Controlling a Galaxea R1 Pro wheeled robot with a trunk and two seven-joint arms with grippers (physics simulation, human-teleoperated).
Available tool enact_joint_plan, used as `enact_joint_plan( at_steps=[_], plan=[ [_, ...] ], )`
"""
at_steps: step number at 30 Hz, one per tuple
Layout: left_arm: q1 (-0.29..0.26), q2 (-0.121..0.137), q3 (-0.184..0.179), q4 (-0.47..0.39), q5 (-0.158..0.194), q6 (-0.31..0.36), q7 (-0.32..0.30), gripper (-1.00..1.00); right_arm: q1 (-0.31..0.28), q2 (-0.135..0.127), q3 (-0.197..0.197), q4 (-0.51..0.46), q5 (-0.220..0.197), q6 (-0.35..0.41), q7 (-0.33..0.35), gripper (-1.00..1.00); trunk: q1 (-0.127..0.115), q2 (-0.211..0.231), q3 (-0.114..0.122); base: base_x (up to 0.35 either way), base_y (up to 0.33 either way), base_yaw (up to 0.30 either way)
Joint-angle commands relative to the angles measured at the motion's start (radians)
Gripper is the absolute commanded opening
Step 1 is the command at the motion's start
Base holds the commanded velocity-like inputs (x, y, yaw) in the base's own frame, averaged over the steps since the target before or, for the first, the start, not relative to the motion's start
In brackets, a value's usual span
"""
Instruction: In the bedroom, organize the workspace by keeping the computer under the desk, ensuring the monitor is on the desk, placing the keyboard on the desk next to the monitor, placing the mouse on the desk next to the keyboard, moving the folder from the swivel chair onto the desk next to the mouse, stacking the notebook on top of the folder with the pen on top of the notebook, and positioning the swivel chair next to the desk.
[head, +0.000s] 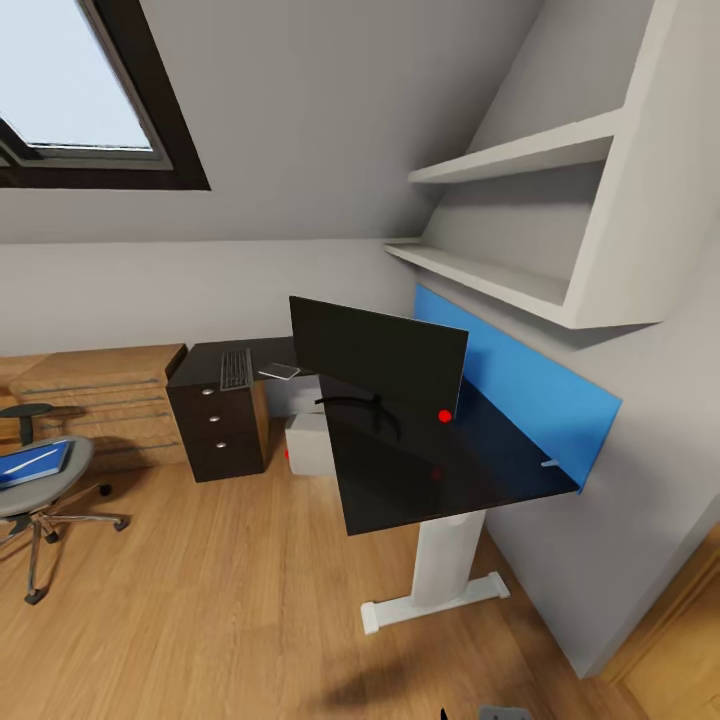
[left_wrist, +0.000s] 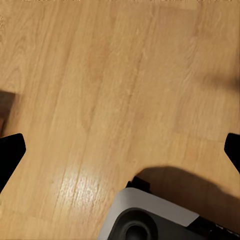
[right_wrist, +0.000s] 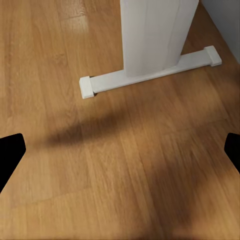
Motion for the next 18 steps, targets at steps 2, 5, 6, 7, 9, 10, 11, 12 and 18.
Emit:
enact_joint_plan(
  at_steps=[2,5,6,7,9,10,11,12,18],
  plan=[
    [-0.001,0.001,-0.002,0.0,0.011,-0.007,0.002,1.0,-0.001,0.0,-0.007,0.002,0.004,-0.005,-0.001,1.0,0.0,-0.002,-0.002,0.0,0.0,0.0],
    [-0.001,0.002,-0.001,-0.002,0.012,-0.009,0.003,1.0,-0.001,0.0,-0.007,0.002,0.004,-0.004,-0.001,1.0,0.0,-0.002,-0.002,0.0,0.0,0.0],
    [-0.001,0.003,0.0,-0.003,0.012,-0.009,0.004,1.0,-0.001,0.0,-0.007,0.002,0.004,-0.004,-0.001,1.0,0.0,-0.002,-0.002,0.0,0.0,0.0],
    [-0.001,0.004,0.0,-0.005,0.013,-0.009,0.004,1.0,-0.001,0.0,-0.007,0.002,0.004,-0.004,-0.001,1.0,0.0,-0.002,-0.002,0.0,0.0,0.0],
    [-0.001,0.005,0.001,-0.012,0.014,-0.01,0.004,1.0,-0.001,0.0,-0.007,0.002,0.004,-0.004,-0.001,1.0,0.0,-0.002,-0.002,0.0,0.0,0.0],
    [-0.001,0.005,0.002,-0.013,0.014,-0.01,0.004,1.0,-0.001,0.0,-0.007,0.002,0.004,-0.004,-0.001,1.0,0.0,-0.002,-0.002,0.0,0.0,0.0],
    [-0.001,0.005,0.002,-0.014,0.014,-0.01,0.003,1.0,-0.001,0.0,-0.007,0.002,0.004,-0.004,-0.001,1.0,0.0,-0.002,-0.002,0.0,0.0,0.0],
    [-0.001,0.005,0.002,-0.015,0.014,-0.01,0.003,1.0,-0.001,0.0,-0.007,0.002,0.004,-0.005,-0.001,1.0,0.0,-0.002,-0.002,0.0,-0.01,0.0],
    [-0.001,0.005,0.002,-0.018,0.013,-0.01,0.001,1.0,-0.001,0.0,-0.007,0.002,0.003,-0.005,-0.002,1.0,0.0,-0.002,-0.002,0.0,-0.163,0.0]
  ],
)
